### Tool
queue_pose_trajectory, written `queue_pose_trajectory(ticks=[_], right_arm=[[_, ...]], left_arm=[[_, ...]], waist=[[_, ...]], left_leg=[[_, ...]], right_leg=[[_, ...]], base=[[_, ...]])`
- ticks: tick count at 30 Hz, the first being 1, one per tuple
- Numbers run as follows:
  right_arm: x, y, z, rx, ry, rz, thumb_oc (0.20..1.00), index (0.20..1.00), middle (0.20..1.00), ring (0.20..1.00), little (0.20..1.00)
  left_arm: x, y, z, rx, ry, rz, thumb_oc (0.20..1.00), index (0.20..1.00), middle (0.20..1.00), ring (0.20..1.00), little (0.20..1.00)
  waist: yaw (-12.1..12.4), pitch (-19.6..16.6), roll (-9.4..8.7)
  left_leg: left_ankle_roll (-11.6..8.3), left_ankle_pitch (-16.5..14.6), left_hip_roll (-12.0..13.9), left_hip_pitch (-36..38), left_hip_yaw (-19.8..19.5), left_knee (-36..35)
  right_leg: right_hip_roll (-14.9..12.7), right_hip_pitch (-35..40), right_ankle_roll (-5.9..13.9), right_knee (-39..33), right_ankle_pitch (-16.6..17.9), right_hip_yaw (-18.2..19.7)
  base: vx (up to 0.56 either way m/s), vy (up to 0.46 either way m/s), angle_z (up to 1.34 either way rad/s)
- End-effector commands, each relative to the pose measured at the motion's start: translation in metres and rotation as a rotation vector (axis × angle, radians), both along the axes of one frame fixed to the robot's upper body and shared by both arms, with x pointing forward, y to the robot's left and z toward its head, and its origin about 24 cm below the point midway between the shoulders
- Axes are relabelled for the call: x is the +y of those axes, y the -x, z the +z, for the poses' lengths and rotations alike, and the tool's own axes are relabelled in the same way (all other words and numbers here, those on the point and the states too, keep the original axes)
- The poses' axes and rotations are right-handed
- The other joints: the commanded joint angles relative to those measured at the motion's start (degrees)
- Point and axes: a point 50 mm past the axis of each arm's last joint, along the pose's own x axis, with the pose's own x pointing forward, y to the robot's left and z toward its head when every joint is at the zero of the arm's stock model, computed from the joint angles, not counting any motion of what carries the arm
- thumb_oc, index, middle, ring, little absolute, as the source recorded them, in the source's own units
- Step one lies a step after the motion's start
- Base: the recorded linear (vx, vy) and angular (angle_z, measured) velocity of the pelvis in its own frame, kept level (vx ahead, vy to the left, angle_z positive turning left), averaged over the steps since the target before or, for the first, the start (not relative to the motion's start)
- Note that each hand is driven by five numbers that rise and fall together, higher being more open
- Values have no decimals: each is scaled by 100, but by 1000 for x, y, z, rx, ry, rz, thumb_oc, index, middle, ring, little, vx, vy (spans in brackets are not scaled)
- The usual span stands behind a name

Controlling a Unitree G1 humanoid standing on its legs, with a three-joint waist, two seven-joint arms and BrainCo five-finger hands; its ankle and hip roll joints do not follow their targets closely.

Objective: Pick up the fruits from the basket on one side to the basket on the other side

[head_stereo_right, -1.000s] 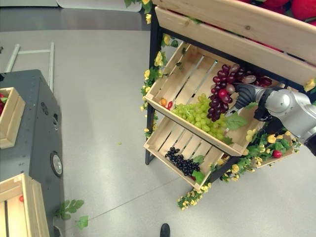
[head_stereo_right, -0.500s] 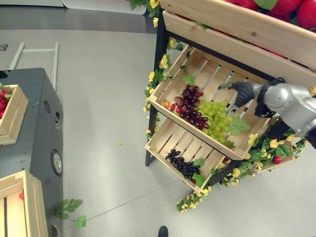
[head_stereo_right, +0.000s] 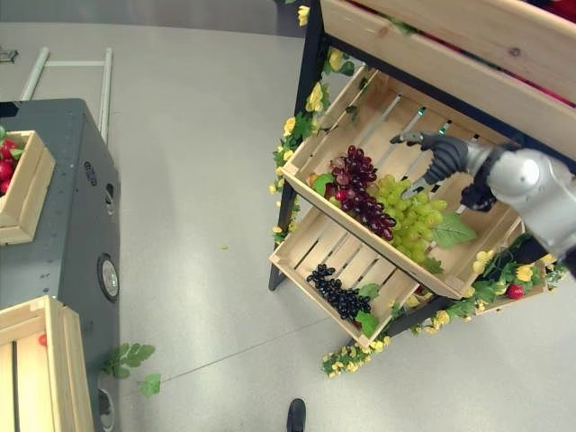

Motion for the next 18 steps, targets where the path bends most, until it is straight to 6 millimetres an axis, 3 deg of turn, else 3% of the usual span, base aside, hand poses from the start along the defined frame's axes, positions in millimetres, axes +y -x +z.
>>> queue_pose_trajectory(ticks=[1, 6, 7, 13, 18], right_arm=[[3, 11, 22, -193, -216, 47, 1000, 1000, 1000, 1000, 1000], [11, 25, -4, -233, -448, 96, 1000, 1000, 1000, 1000, 1000], [20, 33, -14, -232, -522, 142, 1000, 1000, 1000, 1000, 1000], [38, 50, -38, -223, -625, 203, 1000, 1000, 1000, 1000, 1000], [65, 67, -60, -216, -715, 270, 1000, 1000, 1000, 1000, 1000]], left_arm=[[-12, 9, -5, 21, 15, -2, 1000, 1000, 1000, 1000, 1000], [-10, -2, -2, -21, -2, -9, 1000, 1000, 1000, 1000, 1000], [-9, -6, -1, -40, -9, -5, 1000, 1000, 1000, 1000, 1000], [-8, -9, 0, -60, -16, -7, 1000, 1000, 1000, 1000, 1000], [-5, -13, 2, -83, -40, -28, 1000, 1000, 1000, 1000, 1000]], waist=[[118, 10, 45], [129, 5, 161], [123, 19, 218], [129, -21, 294], [106, -57, 330]], left_leg=[[-73, 65, -169, -416, -183, -12], [-45, 46, -194, -405, -225, -12], [-35, 45, -203, -419, -238, -12], [-9, 31, -223, -410, -265, -12], [16, 4, -233, -367, -285, -12]], right_leg=[[21, 509, 485, 27, -741, -101], [-3, 530, 490, 22, -772, -106], [-11, 521, 489, 27, -778, -109], [-24, 531, 486, 29, -791, -120], [-19, 563, 474, 41, -821, -120]], base=[[0, 0, 0], [3, 4, -2], [-14, 0, 6], [-3, -3, 3], [0, 0, 0]])
